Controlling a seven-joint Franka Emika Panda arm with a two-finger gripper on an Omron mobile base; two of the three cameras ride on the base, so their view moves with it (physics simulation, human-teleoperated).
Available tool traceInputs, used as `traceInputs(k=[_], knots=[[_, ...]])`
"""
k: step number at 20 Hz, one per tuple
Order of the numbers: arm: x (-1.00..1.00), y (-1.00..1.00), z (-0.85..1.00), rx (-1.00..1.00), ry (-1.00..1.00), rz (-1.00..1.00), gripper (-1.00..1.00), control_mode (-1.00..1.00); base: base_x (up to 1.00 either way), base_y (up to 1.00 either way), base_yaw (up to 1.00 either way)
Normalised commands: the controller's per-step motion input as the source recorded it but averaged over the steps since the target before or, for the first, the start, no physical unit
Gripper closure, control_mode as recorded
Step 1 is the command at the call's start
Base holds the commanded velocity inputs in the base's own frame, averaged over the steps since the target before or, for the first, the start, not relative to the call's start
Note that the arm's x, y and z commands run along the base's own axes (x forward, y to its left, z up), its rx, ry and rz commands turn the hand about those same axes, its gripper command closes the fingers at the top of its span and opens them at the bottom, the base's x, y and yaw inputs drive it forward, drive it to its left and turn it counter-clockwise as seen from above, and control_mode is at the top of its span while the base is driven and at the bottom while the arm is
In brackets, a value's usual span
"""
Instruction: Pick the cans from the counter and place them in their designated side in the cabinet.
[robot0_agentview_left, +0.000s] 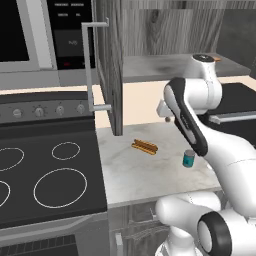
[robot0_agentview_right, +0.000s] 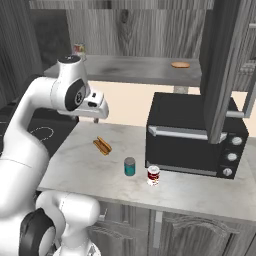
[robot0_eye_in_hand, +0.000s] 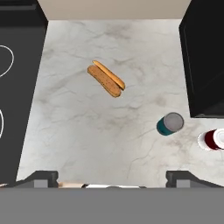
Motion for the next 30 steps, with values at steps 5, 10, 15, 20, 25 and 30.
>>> traceInputs(k=[5, 10, 15, 20, 25, 30], knots=[[-0.26, -0.07, -0.02, 0.00, -0.06, 0.00, -1.00, -1.00, 0.00, 0.00, 0.00], [-0.23, -0.05, 0.00, 0.00, -0.09, 0.00, -1.00, -1.00, 0.00, 0.00, 0.00], [-0.15, -0.05, -0.04, 0.00, -0.04, -0.01, -1.00, -1.00, 0.00, 0.00, 0.00], [-0.11, -0.08, -0.07, 0.00, -0.02, 0.00, -1.00, -1.00, 0.00, 0.00, 0.00], [-0.05, -0.12, -0.10, 0.00, 0.00, 0.00, -1.00, -1.00, 0.00, 0.00, 0.00], [-0.02, -0.11, -0.08, 0.00, 0.00, 0.00, -1.00, -1.00, 0.00, 0.00, 0.00]])
